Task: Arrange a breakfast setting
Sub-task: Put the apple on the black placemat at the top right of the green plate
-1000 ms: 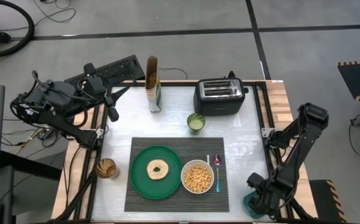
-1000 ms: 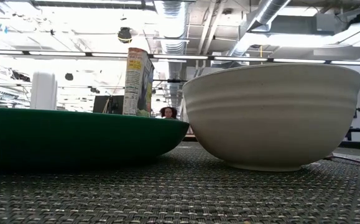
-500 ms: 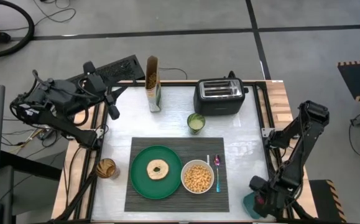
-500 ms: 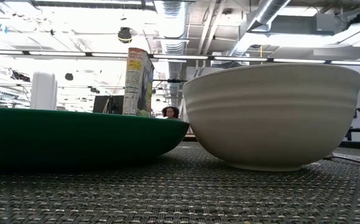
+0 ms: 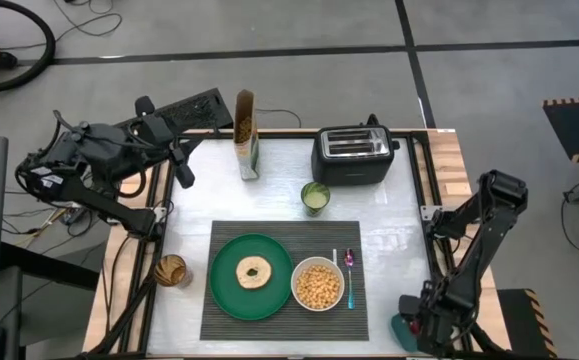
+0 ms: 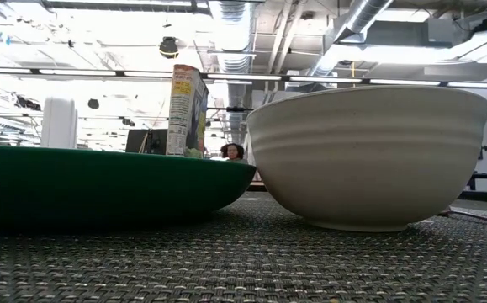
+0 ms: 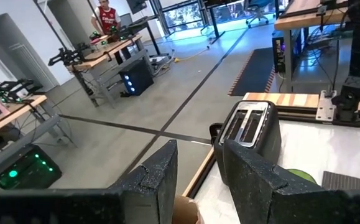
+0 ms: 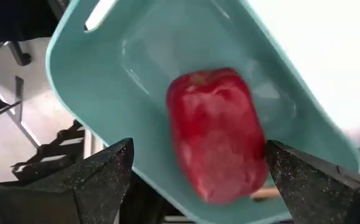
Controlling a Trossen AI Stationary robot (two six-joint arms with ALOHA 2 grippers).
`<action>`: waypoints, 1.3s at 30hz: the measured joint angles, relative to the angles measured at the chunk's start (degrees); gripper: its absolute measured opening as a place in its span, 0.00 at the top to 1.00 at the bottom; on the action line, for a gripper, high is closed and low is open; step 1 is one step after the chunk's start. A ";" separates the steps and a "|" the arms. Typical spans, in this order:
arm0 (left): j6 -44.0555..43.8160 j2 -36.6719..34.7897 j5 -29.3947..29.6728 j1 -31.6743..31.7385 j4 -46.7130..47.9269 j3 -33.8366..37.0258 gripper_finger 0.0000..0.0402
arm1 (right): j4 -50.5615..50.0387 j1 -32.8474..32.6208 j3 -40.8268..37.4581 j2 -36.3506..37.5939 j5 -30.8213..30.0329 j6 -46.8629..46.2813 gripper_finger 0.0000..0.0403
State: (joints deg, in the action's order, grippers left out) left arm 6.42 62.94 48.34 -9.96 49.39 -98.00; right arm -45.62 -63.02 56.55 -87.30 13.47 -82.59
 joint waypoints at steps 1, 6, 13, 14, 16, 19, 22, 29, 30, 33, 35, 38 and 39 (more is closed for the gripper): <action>-0.08 0.02 0.00 0.00 0.00 0.00 0.71 | 0.90 0.00 0.00 -0.54 0.00 0.04 0.04; -0.18 0.03 0.00 0.00 0.00 0.00 0.71 | 2.72 -0.03 0.02 -4.41 1.17 0.11 0.04; -0.18 0.02 0.02 0.00 0.01 0.00 0.71 | 3.28 -0.15 0.02 -8.99 5.40 0.57 0.06; -0.18 0.03 0.02 0.00 0.00 0.00 0.71 | 3.33 -0.30 0.02 -9.31 5.61 0.48 0.07; -0.18 0.02 0.02 0.00 0.00 0.00 0.71 | 3.22 -0.33 0.02 -9.62 5.92 -0.17 0.12; -0.18 0.03 0.04 0.00 0.00 0.00 0.71 | 3.20 -0.29 0.02 -9.59 5.90 -1.07 0.21; 0.55 0.03 0.07 0.00 0.00 0.00 0.71 | 2.86 -0.20 0.08 -9.38 5.92 -1.42 0.25; -1.40 0.04 -0.13 0.00 -0.02 0.00 0.71 | 1.97 -0.22 3.15 -7.88 0.68 -3.73 0.25; -2.08 0.04 -0.27 0.00 -0.04 0.00 0.71 | 1.47 -0.14 3.62 -6.95 -1.18 -5.15 0.25; -3.74 -0.03 -0.48 0.00 -1.05 0.02 0.71 | -1.48 0.02 4.56 -3.64 -8.00 -10.70 0.25; -4.26 -0.12 -0.54 0.05 -2.08 0.02 0.71 | -3.78 0.17 4.76 -0.50 -13.85 -14.67 0.25; -4.37 -0.02 -1.36 1.25 -3.86 0.02 0.71 | -8.11 0.66 4.79 4.55 -26.06 -20.93 0.25; -4.30 0.05 -2.60 1.86 -4.28 0.02 0.71 | -9.83 0.97 4.79 6.35 -30.86 -22.73 0.25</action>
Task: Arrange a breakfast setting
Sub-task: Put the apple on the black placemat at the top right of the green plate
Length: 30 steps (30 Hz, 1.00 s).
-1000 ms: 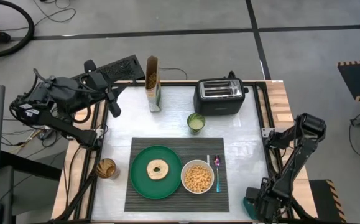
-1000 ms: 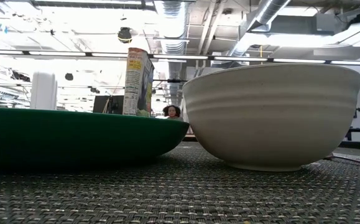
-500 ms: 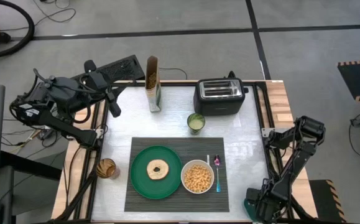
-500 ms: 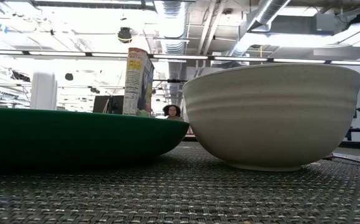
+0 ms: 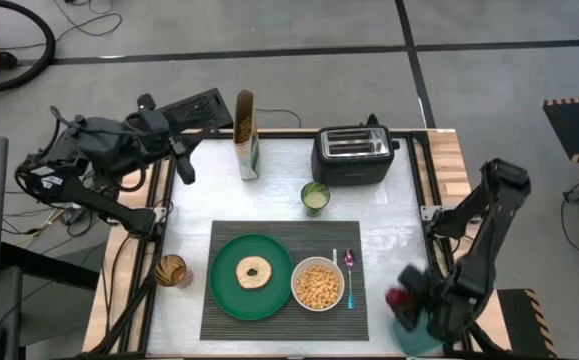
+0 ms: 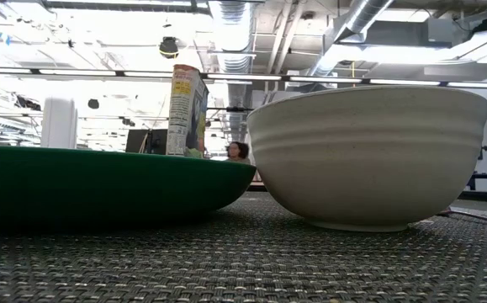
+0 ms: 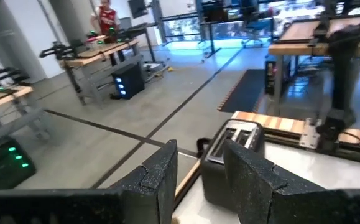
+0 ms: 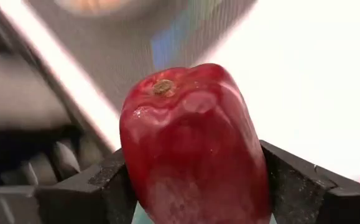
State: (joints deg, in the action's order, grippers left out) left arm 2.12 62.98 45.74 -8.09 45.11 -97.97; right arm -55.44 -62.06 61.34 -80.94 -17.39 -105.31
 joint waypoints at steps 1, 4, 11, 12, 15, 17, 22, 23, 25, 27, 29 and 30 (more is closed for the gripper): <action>0.24 0.07 -1.61 0.67 -0.37 0.00 0.71 | -1.97 0.38 0.00 1.95 -5.04 -1.59 0.25; 2.02 0.86 -7.86 3.28 -3.32 0.00 0.71 | -7.55 2.02 0.00 7.43 -21.99 -5.26 0.25; 13.17 5.02 -24.81 8.90 -6.25 0.00 0.71 | -2.81 11.47 0.00 14.99 -61.80 -1.29 0.25; 15.21 6.09 -26.43 9.70 -6.32 0.00 0.71 | 1.26 13.17 0.00 15.32 -66.41 1.85 0.25; 21.82 10.18 -32.39 11.59 -9.07 0.02 0.71 | 13.68 18.26 0.00 16.30 -72.87 10.14 0.25; 25.93 12.85 -37.86 12.23 -13.02 0.02 0.71 | 20.79 21.26 0.00 16.74 -73.07 14.05 0.25; 31.39 18.40 -43.50 12.54 -23.30 0.02 0.71 | 31.99 24.42 -0.02 16.45 -72.69 17.53 0.25; 31.70 19.12 -43.25 12.78 -24.57 0.02 0.71 | 33.38 24.69 -0.02 16.49 -72.47 16.48 0.25; 32.05 19.92 -42.44 13.29 -25.38 0.04 0.71 | 35.51 25.79 -0.02 17.04 -70.28 12.81 0.25; 31.84 20.19 -41.86 13.98 -26.56 0.04 0.71 | 37.83 28.24 -0.01 18.20 -64.64 10.32 0.25; 29.39 19.97 -41.05 14.59 -26.71 0.04 0.71 | 39.46 31.59 0.67 18.64 -57.74 15.72 0.25; 27.51 19.73 -40.14 14.84 -26.50 0.04 0.71 | 41.07 33.16 0.70 18.51 -54.20 18.67 0.25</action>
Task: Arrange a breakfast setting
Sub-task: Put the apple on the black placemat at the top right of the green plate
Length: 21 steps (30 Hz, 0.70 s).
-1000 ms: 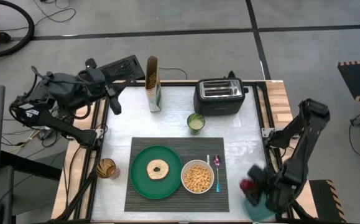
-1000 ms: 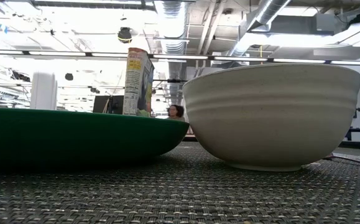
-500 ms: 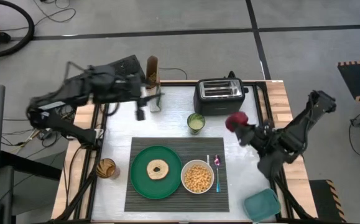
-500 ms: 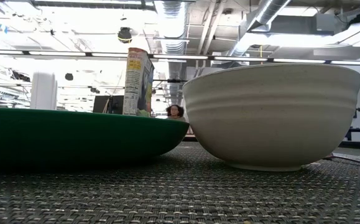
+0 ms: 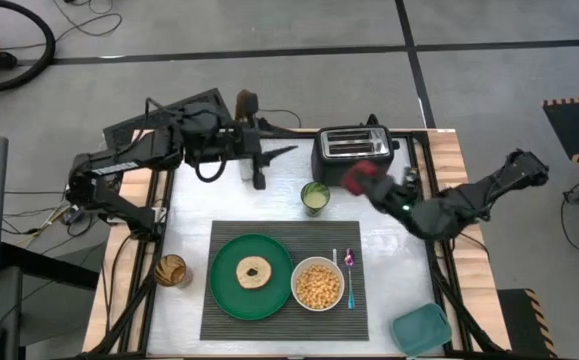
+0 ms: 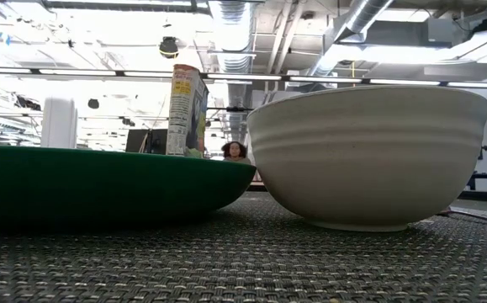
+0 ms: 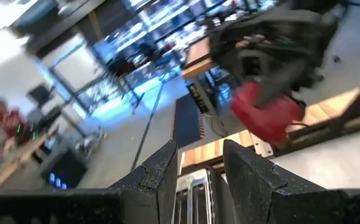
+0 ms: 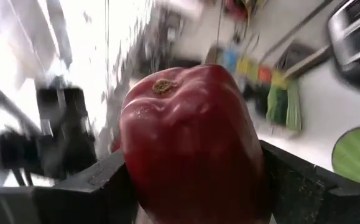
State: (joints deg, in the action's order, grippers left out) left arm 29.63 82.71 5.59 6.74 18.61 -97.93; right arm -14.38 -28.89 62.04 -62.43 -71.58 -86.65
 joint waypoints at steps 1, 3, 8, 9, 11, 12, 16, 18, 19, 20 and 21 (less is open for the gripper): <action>-1.77 -0.36 1.09 0.21 0.15 0.00 0.71 | 1.92 1.49 -0.02 -0.26 4.33 2.89 0.25; -3.61 -1.65 2.44 0.81 0.20 0.00 0.71 | 8.46 5.03 -0.09 -1.46 12.85 8.83 0.25; -4.76 -6.52 -2.25 2.71 -0.12 -0.01 0.71 | 45.19 15.10 -0.09 -6.34 30.18 34.63 0.25; -5.10 -7.53 -3.61 3.07 0.07 -0.01 0.71 | 53.65 17.28 -0.07 -7.42 34.87 39.24 0.25; -5.63 -9.50 -4.75 3.68 0.06 0.00 0.71 | 65.62 21.00 -0.05 -9.21 42.26 44.41 0.25; -5.71 -10.57 -5.21 3.97 0.11 0.00 0.71 | 69.61 22.50 -0.04 -9.98 44.74 46.44 0.25; -3.08 -12.98 -7.42 4.63 -0.88 -0.11 0.67 | 82.96 26.32 -0.04 -15.48 47.54 45.87 0.25; -0.19 -12.53 -10.90 4.53 -1.64 -0.11 0.64 | 88.15 27.47 -0.04 -19.73 47.78 41.92 0.25; 1.89 -11.98 -12.90 4.40 -2.17 -0.12 0.63 | 91.38 28.02 -0.07 -22.15 47.87 40.31 0.25; 4.09 -11.32 -14.51 4.04 -2.08 -0.13 0.62 | 95.64 28.54 -0.08 -24.58 48.29 39.44 0.25; 5.88 -10.44 -15.69 3.68 -1.58 -0.08 0.60 | 100.81 29.12 -0.09 -27.02 49.31 38.86 0.25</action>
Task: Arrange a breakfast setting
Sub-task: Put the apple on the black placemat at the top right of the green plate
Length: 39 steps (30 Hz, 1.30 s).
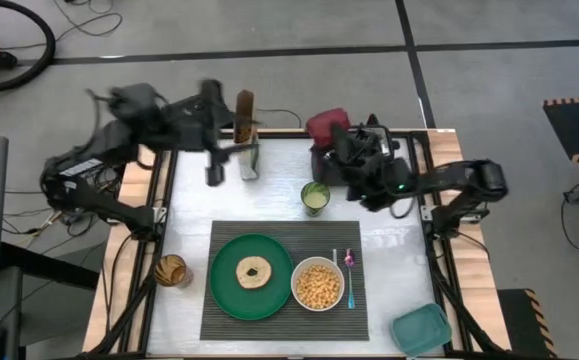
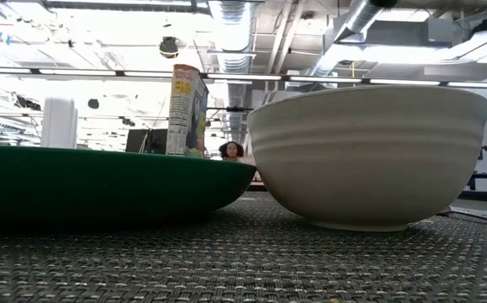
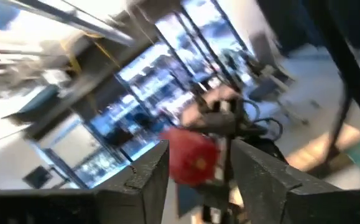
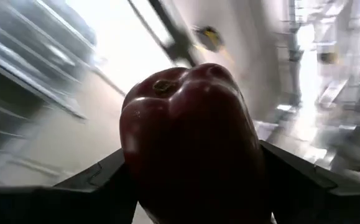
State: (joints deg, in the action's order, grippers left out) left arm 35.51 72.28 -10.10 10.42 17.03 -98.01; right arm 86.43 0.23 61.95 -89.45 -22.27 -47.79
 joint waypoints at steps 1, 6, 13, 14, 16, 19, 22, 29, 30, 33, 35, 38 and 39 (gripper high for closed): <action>0.82 0.90 -0.17 -0.20 0.41 0.06 0.59 | 3.52 0.74 0.09 -2.36 1.14 -1.14 0.25; -0.28 4.40 0.03 -0.25 -0.31 0.00 0.50 | 3.47 3.79 4.23 -7.79 4.07 -7.50 0.25; 4.29 7.36 3.74 -0.26 2.05 0.11 0.33 | 3.30 5.60 7.93 -8.32 11.06 -9.43 0.25; 5.08 7.35 5.37 -0.07 1.63 0.06 0.32 | 3.31 5.77 7.95 -8.16 11.61 -9.73 0.25; 5.88 7.36 7.86 0.22 1.67 0.06 0.29 | 2.03 6.10 7.94 -8.13 11.92 -9.81 0.25; 3.65 7.47 9.06 0.39 0.22 0.06 0.27 | 2.85 6.52 7.82 -8.83 12.26 -11.14 0.25; 1.81 7.18 10.85 0.45 -0.56 0.06 0.26 | 3.16 7.44 7.84 -9.16 12.82 -13.19 0.25; 12.90 7.75 15.16 -1.34 1.78 0.04 0.26 | 1.73 9.41 7.82 -9.20 13.25 -13.38 0.25; 15.60 8.23 16.84 -1.98 2.03 0.04 0.26 | 1.57 9.77 7.82 -9.20 13.39 -13.69 0.25; 20.80 9.64 21.68 -3.29 0.07 0.04 0.26 | 1.42 10.34 7.81 -9.20 13.39 -14.35 0.25; 22.95 10.42 24.85 -3.51 -1.67 0.04 0.26 | 1.38 10.59 7.82 -9.15 12.88 -14.31 0.25; 25.29 11.23 30.07 -3.66 -2.27 0.04 0.26 | 1.20 10.75 7.80 -9.15 12.60 -14.14 0.25; 25.33 11.23 30.31 -3.64 -2.64 0.04 0.26 | 1.10 10.75 7.80 -9.14 12.56 -14.14 0.25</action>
State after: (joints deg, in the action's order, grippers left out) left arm 60.84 83.50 20.21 6.78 14.39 -97.97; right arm 87.53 10.98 69.76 -98.60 -9.72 -61.93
